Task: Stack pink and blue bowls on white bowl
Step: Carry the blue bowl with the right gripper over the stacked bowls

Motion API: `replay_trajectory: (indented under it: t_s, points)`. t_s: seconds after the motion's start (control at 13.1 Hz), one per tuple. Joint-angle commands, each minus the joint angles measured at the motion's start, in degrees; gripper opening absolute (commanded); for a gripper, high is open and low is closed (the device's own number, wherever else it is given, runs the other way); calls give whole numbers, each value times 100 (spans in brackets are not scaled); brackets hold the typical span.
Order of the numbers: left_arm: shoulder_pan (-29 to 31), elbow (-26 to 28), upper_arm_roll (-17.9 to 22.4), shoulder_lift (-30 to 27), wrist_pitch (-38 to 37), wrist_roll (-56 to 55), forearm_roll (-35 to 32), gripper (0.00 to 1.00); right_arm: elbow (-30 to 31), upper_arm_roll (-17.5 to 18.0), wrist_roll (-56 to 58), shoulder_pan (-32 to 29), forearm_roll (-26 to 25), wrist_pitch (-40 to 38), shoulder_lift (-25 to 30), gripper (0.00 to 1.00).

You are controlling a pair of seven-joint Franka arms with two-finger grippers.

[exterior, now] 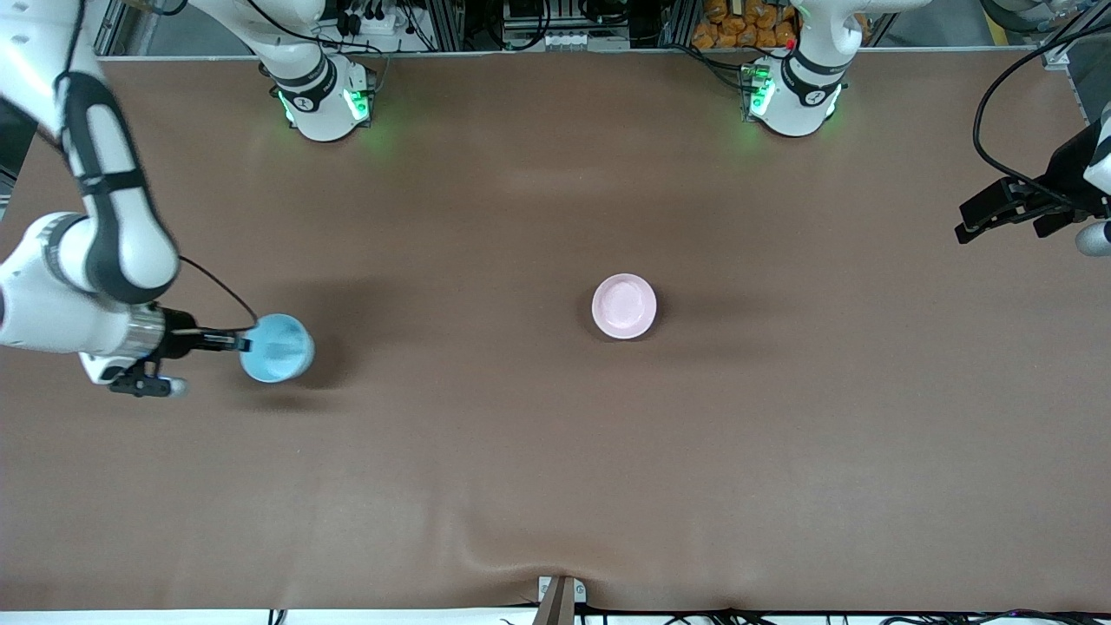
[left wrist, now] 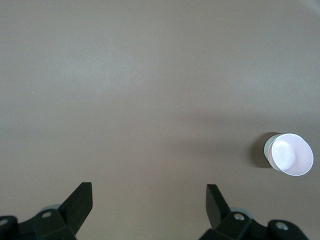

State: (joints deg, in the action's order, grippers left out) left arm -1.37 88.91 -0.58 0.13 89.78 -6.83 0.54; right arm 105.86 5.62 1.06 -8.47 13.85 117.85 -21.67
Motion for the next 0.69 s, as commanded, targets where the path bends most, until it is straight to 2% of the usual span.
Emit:
replay_trajectory:
  t_s: [0.0,0.31,0.61]
  points:
    - [5,117,-12,-145,-40,77,-71,100,-388,-70,-1551,888,82,-270,111,0]
    - [5,117,-12,-137,-40,77,-71,100,-1951,-70,-3923,2013,100,-1114,-476,0]
    - [5,135,-21,-145,-40,77,-71,100,-2778,-70,-6165,3164,91,-1063,-1126,0]
